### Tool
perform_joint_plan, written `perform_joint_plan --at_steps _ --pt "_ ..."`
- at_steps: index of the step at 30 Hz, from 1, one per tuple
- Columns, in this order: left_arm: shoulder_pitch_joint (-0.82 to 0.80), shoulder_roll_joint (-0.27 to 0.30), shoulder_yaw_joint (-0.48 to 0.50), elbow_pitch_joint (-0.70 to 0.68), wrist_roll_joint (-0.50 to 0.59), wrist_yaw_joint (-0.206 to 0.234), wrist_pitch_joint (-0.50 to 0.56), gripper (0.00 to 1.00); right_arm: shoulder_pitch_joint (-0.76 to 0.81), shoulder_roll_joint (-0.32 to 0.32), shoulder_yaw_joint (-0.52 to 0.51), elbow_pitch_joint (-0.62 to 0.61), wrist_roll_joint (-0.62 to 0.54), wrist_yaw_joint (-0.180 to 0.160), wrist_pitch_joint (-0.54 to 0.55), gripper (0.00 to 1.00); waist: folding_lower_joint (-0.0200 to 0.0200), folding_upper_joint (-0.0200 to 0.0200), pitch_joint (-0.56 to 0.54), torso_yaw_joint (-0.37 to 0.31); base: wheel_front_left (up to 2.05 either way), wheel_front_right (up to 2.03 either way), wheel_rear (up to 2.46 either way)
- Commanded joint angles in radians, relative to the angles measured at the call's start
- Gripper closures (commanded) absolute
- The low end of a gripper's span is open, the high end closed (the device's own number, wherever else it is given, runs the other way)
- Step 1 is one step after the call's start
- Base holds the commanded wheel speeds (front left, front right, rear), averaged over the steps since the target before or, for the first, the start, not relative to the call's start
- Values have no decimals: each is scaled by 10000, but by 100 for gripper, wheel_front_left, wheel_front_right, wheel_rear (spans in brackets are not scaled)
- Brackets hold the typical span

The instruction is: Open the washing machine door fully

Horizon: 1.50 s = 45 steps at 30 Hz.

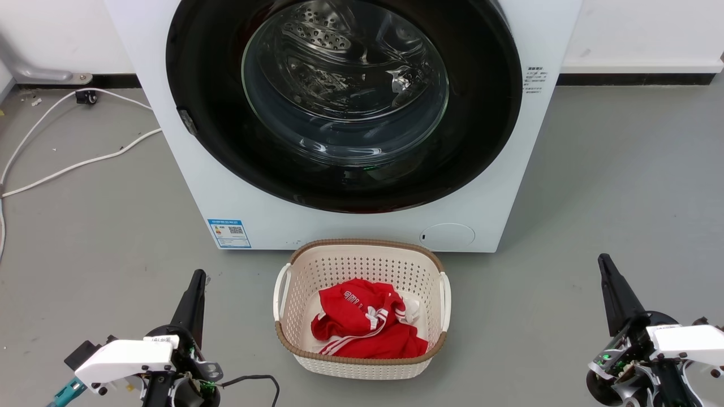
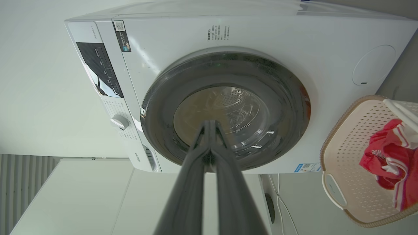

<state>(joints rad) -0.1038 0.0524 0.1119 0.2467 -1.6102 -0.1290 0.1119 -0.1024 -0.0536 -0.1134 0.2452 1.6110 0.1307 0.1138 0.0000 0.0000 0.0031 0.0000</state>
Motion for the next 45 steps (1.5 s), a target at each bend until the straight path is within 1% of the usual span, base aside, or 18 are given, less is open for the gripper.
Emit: perform_joint_plan --at_steps 1,2,3,13,20,24,25,26,27,29,30,31,32,33,35,36,38,45 --pt "-98 -13 37 11 31 -33 36 100 -123 31 -12 10 -15 0 21 100 0 0 0 0 0 0 0" --pt "-99 -13 35 11 30 -33 36 100 -123 31 -12 10 -16 0 21 100 0 0 0 0 0 0 0" --pt "0 0 0 0 1 0 -2 0 0 2 1 1 -3 0 -2 0 0 0 0 0 0 0 0" --pt "81 -8 -413 -264 266 -1 -472 0 183 6 267 -349 -252 0 -472 0 0 0 4 -30 0 0 0" --pt "75 -7 -382 -619 1227 -4 -798 0 285 8 266 -668 -1033 0 -801 0 0 0 -5 -58 0 0 0" --pt "50 -7 -336 -914 2096 -5 -973 0 325 8 248 -924 -1988 0 -977 0 0 0 -11 -68 0 0 0" --pt "50 -7 -336 -914 2096 -5 -973 0 325 8 248 -924 -1988 0 -977 0 0 0 -11 -68 0 0 0" --pt "41 -7 -342 -1057 2521 -6 -1058 0 349 9 254 -1075 -2544 0 -1060 0 0 0 -14 -74 0 0 0" --pt "41 -7 -342 -1057 2521 -6 -1058 0 349 9 254 -1075 -2544 0 -1060 0 0 0 -14 -74 0 0 0" --pt "39 -7 -348 -1202 2954 -7 -1141 0 372 9 260 -1233 -3100 0 -1143 0 0 0 -18 -79 0 0 0" --pt "55 -7 -388 -1322 3418 -7 -1221 0 399 10 274 -1385 -3753 0 -1227 0 0 0 -21 -84 0 0 0" --pt "60 -7 -402 -1380 3650 -8 -1263 0 415 10 283 -1449 -4039 0 -1266 0 0 0 -24 -86 0 0 0" --pt "60 -7 -402 -1380 3650 -8 -1263 0 415 10 283 -1449 -4039 0 -1266 0 0 0 -24 -86 0 0 0" --pt "83 -7 -431 -1472 4105 -8 -1340 0 448 10 309 -1566 -4646 0 -1345 0 0 0 -31 -89 0 0 0" --pt "98 -8 -454 -1511 4352 -9 -1378 0 465 10 316 -1612 -4930 0 -1381 0 0 0 -35 -89 0 0 0" --pt "129 -8 -489 -1577 4798 -9 -1454 0 501 11 349 -1696 -5516 1 -1459 0 0 0 -44 -90 0 0 0" --pt "163 -7 -527 -1629 5257 -10 -1532 0 547 11 377 -1742 -6084 1 -1535 0 0 0 -54 -92 0 0 0" --pt "214 -3 -658 -1753 6547 -12 -1743 0 666 12 464 -1837 -7574 1 -1750 0 0 0 -64 -112 0 0 0"
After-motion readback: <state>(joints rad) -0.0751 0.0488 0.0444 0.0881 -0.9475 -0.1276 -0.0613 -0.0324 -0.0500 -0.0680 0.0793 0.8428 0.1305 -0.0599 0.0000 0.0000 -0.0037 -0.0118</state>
